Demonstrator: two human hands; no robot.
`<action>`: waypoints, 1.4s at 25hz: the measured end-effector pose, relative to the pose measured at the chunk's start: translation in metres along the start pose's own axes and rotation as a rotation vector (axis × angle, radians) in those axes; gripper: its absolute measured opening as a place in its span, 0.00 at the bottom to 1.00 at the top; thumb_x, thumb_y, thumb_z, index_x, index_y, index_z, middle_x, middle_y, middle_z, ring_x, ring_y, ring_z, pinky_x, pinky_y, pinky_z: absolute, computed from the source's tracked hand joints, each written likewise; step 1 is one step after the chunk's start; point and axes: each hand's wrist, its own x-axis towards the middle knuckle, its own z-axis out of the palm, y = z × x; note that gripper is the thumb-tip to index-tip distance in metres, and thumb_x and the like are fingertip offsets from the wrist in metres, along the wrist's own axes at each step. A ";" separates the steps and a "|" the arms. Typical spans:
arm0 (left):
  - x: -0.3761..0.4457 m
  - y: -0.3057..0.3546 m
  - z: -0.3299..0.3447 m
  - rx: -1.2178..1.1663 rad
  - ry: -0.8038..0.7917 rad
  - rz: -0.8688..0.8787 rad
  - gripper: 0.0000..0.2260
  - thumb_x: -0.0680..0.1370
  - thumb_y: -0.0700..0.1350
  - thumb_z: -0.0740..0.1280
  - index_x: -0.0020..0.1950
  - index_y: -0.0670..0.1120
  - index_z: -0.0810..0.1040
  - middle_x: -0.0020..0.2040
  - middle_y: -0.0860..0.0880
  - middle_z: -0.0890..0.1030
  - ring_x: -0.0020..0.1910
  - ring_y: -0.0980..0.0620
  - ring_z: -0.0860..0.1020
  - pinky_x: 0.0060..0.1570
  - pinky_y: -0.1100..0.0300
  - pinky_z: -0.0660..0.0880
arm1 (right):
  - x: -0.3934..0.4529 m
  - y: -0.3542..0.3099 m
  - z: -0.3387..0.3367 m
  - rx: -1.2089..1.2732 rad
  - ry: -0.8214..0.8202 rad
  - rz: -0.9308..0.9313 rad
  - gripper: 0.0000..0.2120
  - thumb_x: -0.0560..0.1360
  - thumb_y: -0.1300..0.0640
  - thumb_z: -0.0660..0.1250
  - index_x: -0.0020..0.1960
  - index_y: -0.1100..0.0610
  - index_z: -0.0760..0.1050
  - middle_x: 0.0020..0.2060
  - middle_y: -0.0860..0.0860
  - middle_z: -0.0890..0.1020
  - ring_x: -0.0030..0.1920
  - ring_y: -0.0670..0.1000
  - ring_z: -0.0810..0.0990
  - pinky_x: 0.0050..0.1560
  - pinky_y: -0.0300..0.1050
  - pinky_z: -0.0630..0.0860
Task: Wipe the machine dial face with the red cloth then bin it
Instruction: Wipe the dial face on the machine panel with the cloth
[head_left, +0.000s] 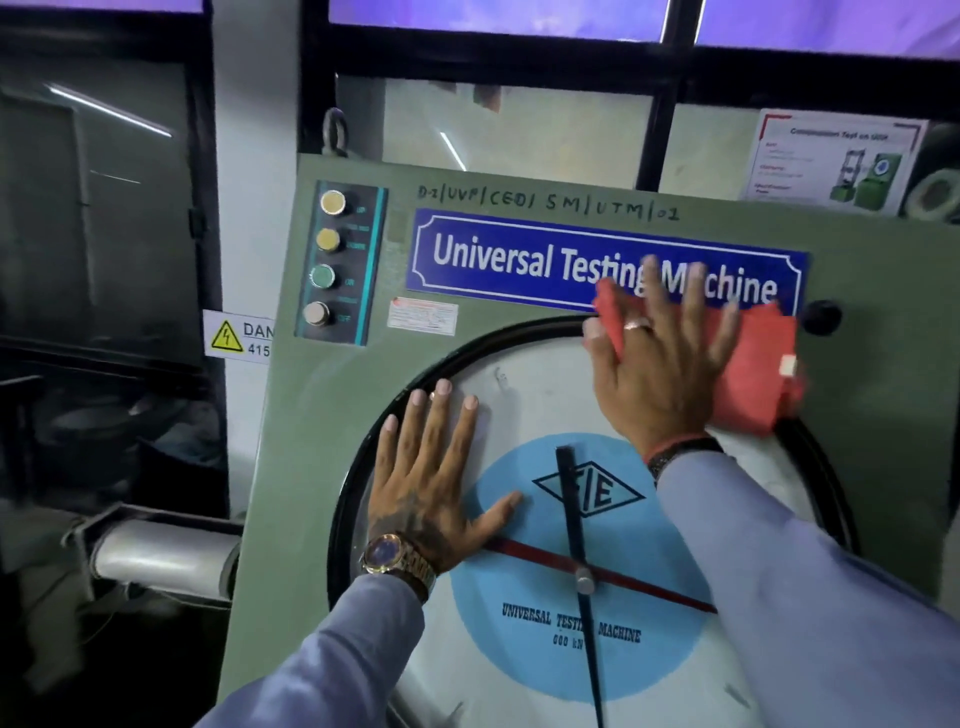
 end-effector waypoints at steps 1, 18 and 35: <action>-0.001 -0.001 -0.001 0.003 -0.002 0.002 0.48 0.78 0.79 0.57 0.90 0.53 0.56 0.91 0.45 0.55 0.90 0.41 0.52 0.87 0.39 0.52 | 0.007 -0.016 0.001 0.017 -0.019 -0.073 0.28 0.86 0.33 0.52 0.78 0.41 0.77 0.87 0.51 0.67 0.89 0.66 0.56 0.84 0.79 0.48; -0.020 -0.007 -0.005 0.051 -0.063 0.041 0.50 0.76 0.78 0.61 0.90 0.53 0.53 0.90 0.41 0.57 0.89 0.36 0.56 0.88 0.41 0.44 | 0.005 -0.052 0.018 0.082 0.140 -0.172 0.22 0.89 0.40 0.57 0.68 0.48 0.86 0.78 0.56 0.80 0.87 0.64 0.64 0.86 0.73 0.51; 0.034 0.029 0.009 0.036 -0.084 0.099 0.51 0.74 0.83 0.55 0.91 0.58 0.49 0.92 0.46 0.50 0.90 0.38 0.48 0.85 0.29 0.42 | -0.009 0.029 -0.016 -0.001 0.028 0.002 0.24 0.86 0.41 0.58 0.78 0.45 0.78 0.81 0.53 0.77 0.86 0.65 0.65 0.83 0.74 0.60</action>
